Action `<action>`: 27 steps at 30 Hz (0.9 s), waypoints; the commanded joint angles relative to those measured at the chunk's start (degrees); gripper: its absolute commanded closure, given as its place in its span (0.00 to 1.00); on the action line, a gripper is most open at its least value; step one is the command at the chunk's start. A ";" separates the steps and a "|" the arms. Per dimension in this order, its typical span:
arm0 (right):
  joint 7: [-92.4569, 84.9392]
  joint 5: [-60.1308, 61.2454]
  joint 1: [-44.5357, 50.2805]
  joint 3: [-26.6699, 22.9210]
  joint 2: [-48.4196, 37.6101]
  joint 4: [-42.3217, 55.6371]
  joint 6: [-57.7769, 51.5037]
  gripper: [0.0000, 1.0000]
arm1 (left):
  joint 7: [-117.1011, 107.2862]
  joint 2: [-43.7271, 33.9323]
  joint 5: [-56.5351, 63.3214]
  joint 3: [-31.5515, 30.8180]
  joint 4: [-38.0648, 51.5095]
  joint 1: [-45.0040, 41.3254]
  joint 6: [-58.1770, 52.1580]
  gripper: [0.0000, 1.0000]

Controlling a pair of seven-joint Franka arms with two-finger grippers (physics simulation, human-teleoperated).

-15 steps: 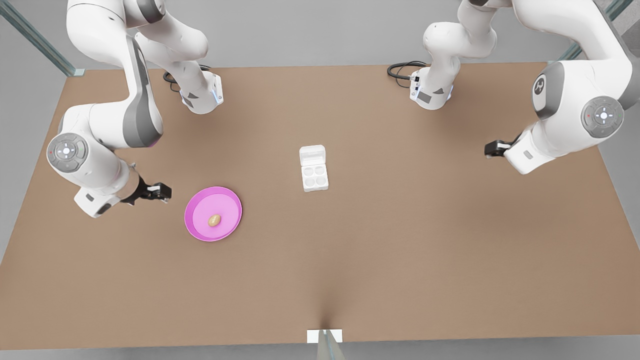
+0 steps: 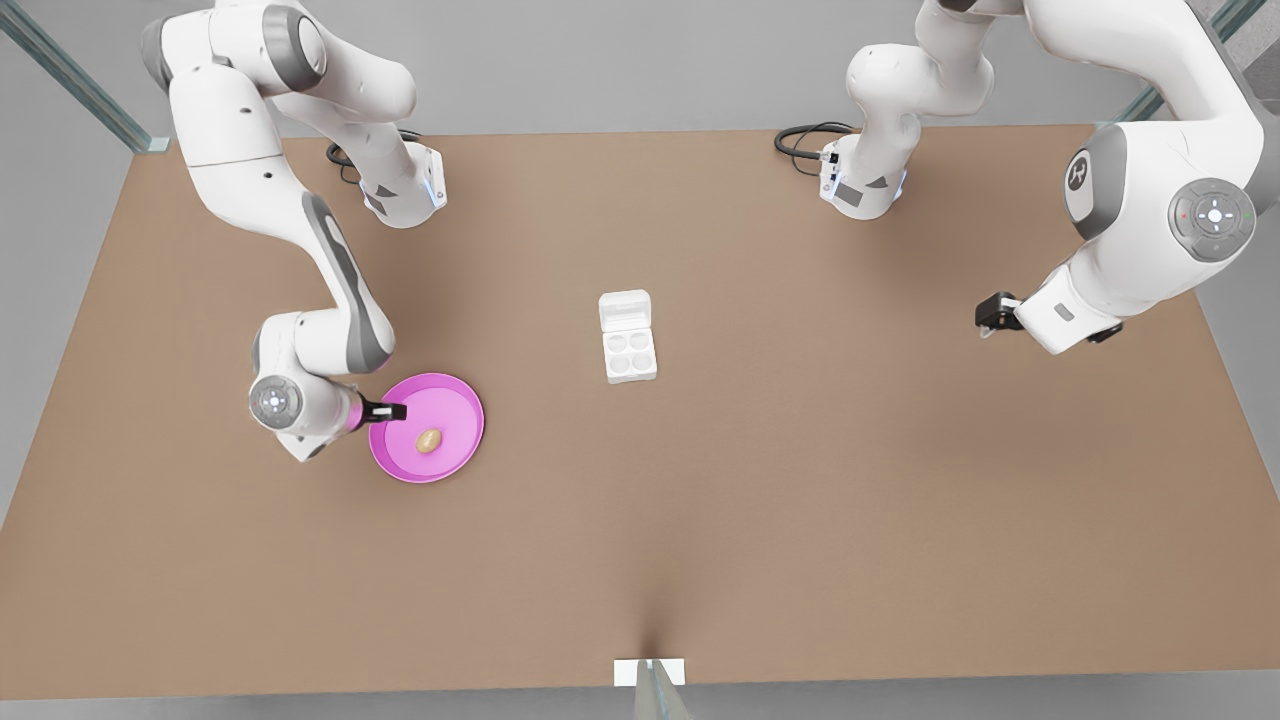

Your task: Pack egg into the box and close the box lid

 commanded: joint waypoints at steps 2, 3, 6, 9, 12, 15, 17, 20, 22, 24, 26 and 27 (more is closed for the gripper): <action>0.45 -0.10 0.68 0.99 1.28 -1.57 24.70 0.00 | 1.82 0.10 0.04 0.03 0.02 0.00 0.51 0.00; -2.36 -0.10 0.76 1.00 1.90 -1.22 26.37 0.00 | 1.82 0.11 0.04 0.03 0.02 0.00 0.51 0.00; -3.68 -0.10 0.06 1.79 2.60 -1.13 26.64 0.00 | 1.82 0.11 0.04 0.03 0.02 0.00 0.51 0.00; -3.86 -0.10 -1.43 1.70 4.36 -0.86 26.72 0.00 | 1.82 0.11 0.04 0.03 0.02 0.00 0.42 0.00; -3.16 -0.10 -0.73 1.79 4.36 -1.13 26.72 0.00 | 1.82 0.19 0.04 0.03 0.02 0.00 0.42 0.00; -2.72 -0.10 2.61 2.31 4.36 -0.07 26.20 0.00 | 1.82 0.19 0.12 0.03 0.03 0.00 0.33 0.00; -1.84 -0.01 3.84 2.31 5.15 1.07 26.11 0.00 | 2.35 1.77 0.04 0.20 0.02 0.35 0.42 0.00; -2.19 -0.10 3.23 2.23 8.58 4.32 26.11 0.00 | 2.26 2.92 0.04 0.20 0.02 0.18 0.86 0.00; -2.01 -0.10 3.05 2.14 9.81 5.20 26.11 0.00 | 2.26 3.09 0.04 0.29 0.02 0.18 0.95 0.00; -1.84 -0.01 3.22 2.14 10.34 5.64 26.11 0.00 | 2.26 3.62 -0.14 0.20 0.02 0.18 1.03 0.00; -1.75 -0.01 3.23 2.14 10.34 5.46 25.76 0.00 | 2.26 3.53 -0.23 0.20 0.02 0.18 0.95 0.00; -1.75 -0.01 2.96 2.14 10.25 5.11 25.41 0.00 | 2.17 3.45 -0.23 0.20 0.02 0.09 0.68 0.00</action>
